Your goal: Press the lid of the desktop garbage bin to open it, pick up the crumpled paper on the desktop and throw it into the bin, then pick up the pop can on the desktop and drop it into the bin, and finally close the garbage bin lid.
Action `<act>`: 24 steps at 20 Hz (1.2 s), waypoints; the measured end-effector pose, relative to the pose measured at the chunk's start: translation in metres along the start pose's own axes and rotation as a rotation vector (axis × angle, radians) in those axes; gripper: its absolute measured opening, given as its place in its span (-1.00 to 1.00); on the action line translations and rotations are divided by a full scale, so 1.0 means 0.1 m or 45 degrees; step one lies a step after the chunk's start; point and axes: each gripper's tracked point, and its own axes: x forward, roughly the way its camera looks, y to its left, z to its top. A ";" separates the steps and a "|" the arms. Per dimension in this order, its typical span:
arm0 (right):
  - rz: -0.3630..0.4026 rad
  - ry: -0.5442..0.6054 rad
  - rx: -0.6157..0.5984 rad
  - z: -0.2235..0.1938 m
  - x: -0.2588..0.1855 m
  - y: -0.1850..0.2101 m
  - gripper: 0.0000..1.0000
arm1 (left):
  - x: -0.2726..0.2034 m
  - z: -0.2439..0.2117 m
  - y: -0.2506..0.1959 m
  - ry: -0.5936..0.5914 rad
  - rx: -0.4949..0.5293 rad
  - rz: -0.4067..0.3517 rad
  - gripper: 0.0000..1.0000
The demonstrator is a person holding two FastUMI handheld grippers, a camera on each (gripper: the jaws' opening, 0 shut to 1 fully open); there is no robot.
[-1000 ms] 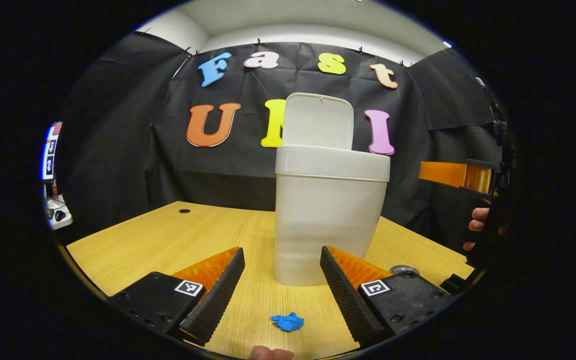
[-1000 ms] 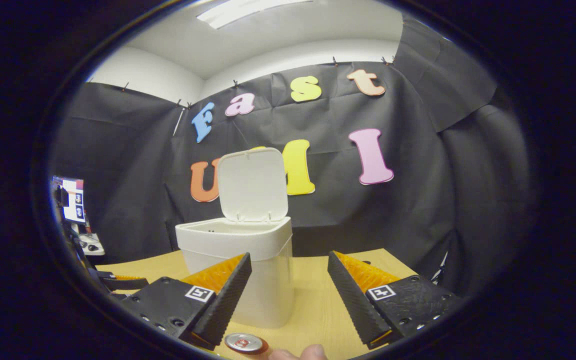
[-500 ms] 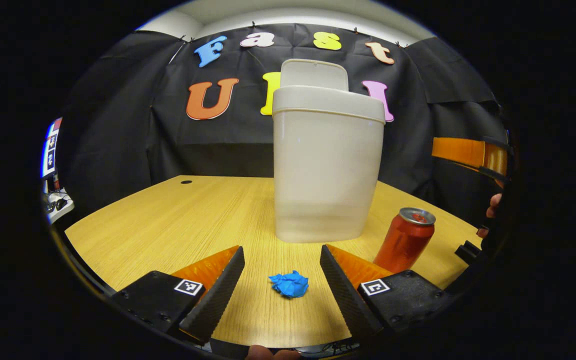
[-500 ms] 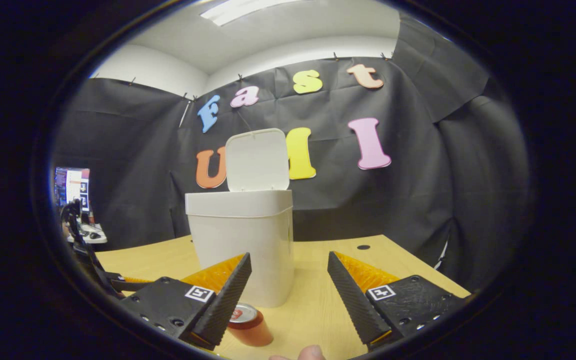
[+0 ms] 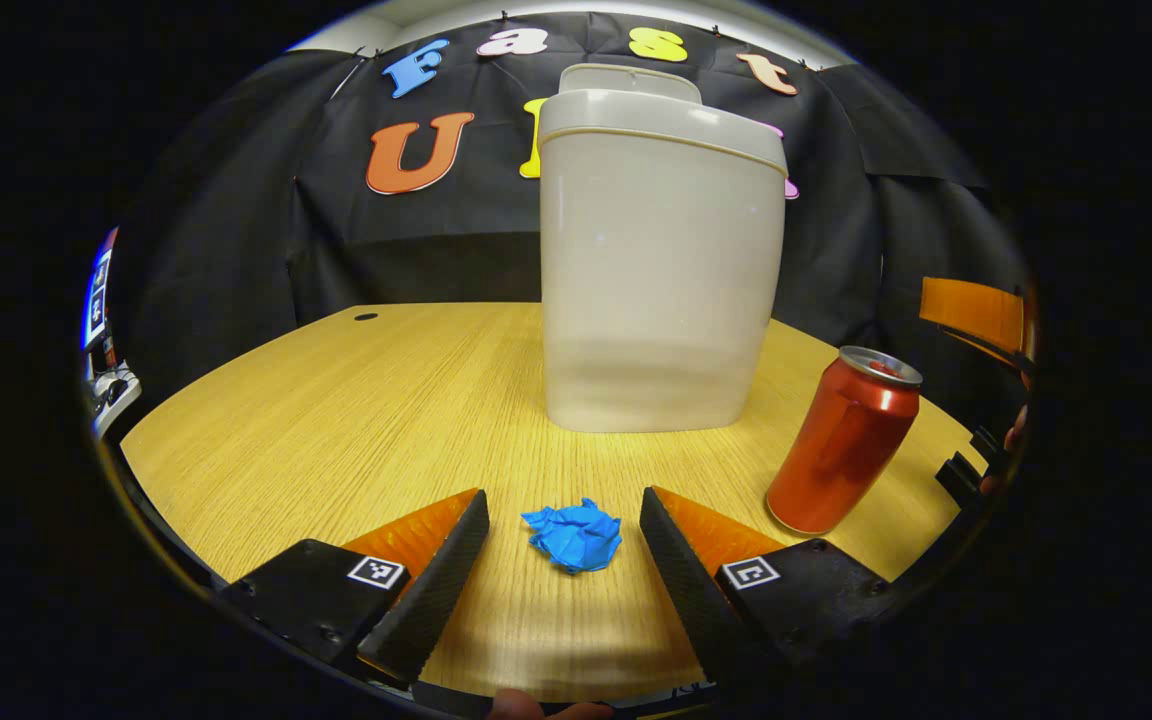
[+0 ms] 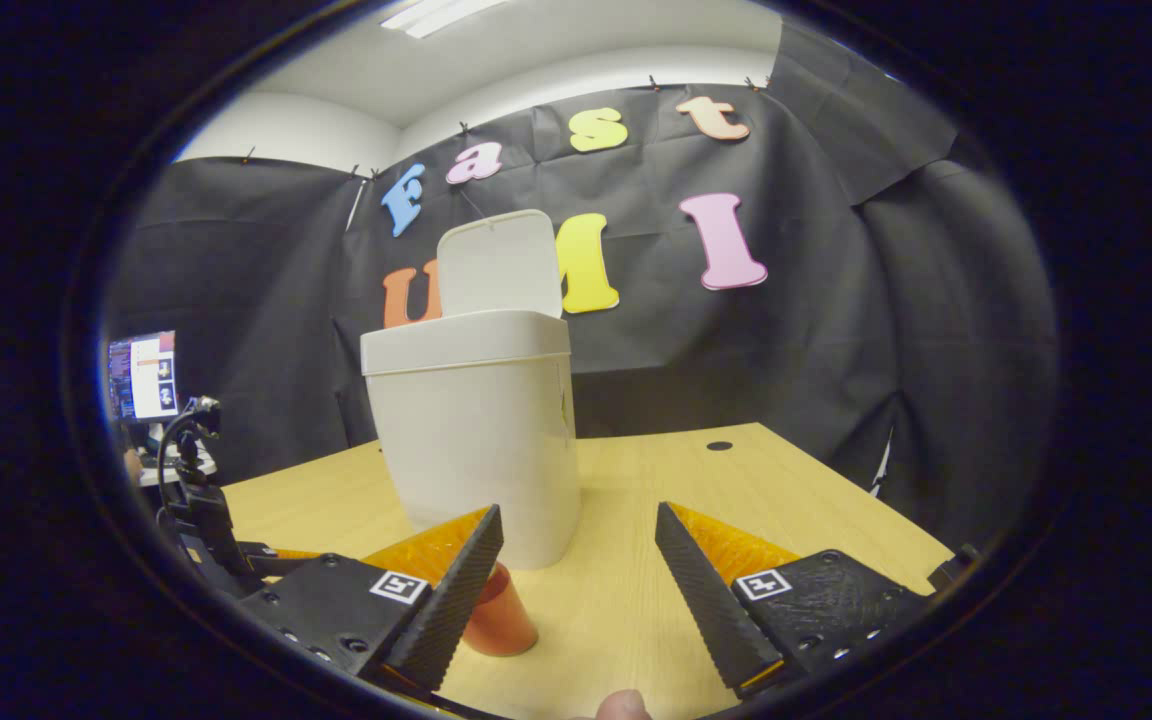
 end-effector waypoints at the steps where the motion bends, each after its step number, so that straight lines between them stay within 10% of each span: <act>1: 0.002 0.005 0.004 -0.03 -0.01 0.01 0.91 | 0.02 -0.04 0.00 0.015 0.005 0.006 0.98; 7: -0.012 -0.013 -0.018 -0.08 -0.10 0.04 0.91 | 0.05 -0.07 -0.06 -0.013 0.059 0.025 0.73; 14: -0.015 -0.030 -0.076 -0.10 -0.19 0.13 0.92 | 0.07 -0.04 -0.04 -0.031 0.056 0.034 -0.20; 24: 0.004 0.047 -0.095 -0.40 -0.39 0.34 0.92 | -0.06 0.51 -0.06 -0.210 0.017 0.013 -0.28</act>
